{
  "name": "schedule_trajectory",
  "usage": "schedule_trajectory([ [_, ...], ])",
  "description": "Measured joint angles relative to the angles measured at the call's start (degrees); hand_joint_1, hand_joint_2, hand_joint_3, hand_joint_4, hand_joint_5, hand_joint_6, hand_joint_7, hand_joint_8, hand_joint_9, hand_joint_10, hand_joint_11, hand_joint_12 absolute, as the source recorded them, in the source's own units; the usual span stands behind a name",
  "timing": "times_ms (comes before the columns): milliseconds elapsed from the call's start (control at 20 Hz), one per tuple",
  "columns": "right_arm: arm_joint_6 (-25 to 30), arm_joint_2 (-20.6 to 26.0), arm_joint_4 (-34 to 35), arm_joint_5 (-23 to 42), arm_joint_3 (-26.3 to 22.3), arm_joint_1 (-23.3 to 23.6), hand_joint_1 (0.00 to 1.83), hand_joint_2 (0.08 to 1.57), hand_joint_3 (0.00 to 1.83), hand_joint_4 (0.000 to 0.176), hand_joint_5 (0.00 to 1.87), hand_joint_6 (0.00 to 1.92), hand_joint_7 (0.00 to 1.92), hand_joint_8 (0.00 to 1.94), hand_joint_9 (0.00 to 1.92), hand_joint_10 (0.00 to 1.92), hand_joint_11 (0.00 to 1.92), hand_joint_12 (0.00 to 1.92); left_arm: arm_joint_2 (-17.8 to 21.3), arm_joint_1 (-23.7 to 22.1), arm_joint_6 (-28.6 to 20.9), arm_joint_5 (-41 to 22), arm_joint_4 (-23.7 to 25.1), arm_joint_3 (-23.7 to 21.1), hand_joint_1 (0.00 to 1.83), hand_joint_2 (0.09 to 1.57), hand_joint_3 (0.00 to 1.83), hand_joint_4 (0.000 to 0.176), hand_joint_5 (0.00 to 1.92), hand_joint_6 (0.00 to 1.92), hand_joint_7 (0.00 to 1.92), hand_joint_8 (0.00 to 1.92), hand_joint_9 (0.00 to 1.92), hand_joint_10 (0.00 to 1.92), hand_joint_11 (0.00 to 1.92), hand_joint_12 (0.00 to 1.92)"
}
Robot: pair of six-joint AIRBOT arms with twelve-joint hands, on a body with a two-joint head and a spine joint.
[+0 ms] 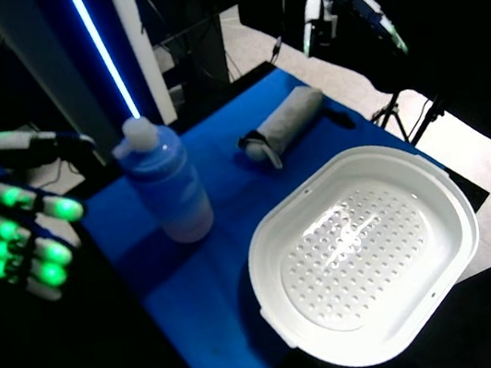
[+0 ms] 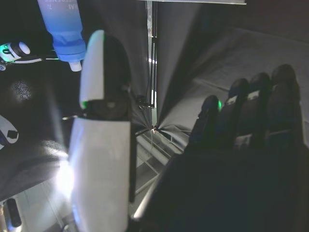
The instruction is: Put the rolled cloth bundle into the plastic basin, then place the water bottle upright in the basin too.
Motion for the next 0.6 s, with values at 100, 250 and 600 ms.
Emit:
schedule_trajectory([
  [100,-0.02,0.00,0.24,-0.15,0.11,0.00,0.12,1.45,0.00,0.086,0.18,0.00,0.17,0.00,0.17,0.00,0.00,0.51,-0.04,-0.13,-0.37,0.42,1.38,0.46,0.52,0.83,0.00,0.176,0.17,0.01,0.11,0.00,0.06,0.00,0.03,0.00],
  [250,0.00,0.00,0.09,-0.72,0.11,0.00,0.15,1.44,0.00,0.064,0.17,0.00,0.15,0.00,0.15,0.00,0.00,0.49,1.11,-3.43,0.33,3.30,5.81,0.74,0.62,0.78,0.00,0.176,0.20,0.00,0.09,0.00,0.05,0.00,0.03,0.01],
  [600,0.00,-0.31,0.15,-1.57,0.57,0.00,0.21,1.44,0.00,0.060,0.18,0.00,0.14,0.00,0.14,0.00,0.00,0.50,4.28,-19.34,2.86,19.04,26.03,3.78,0.65,0.79,0.00,0.176,0.14,0.00,0.01,0.00,0.00,0.00,0.00,0.00],
])
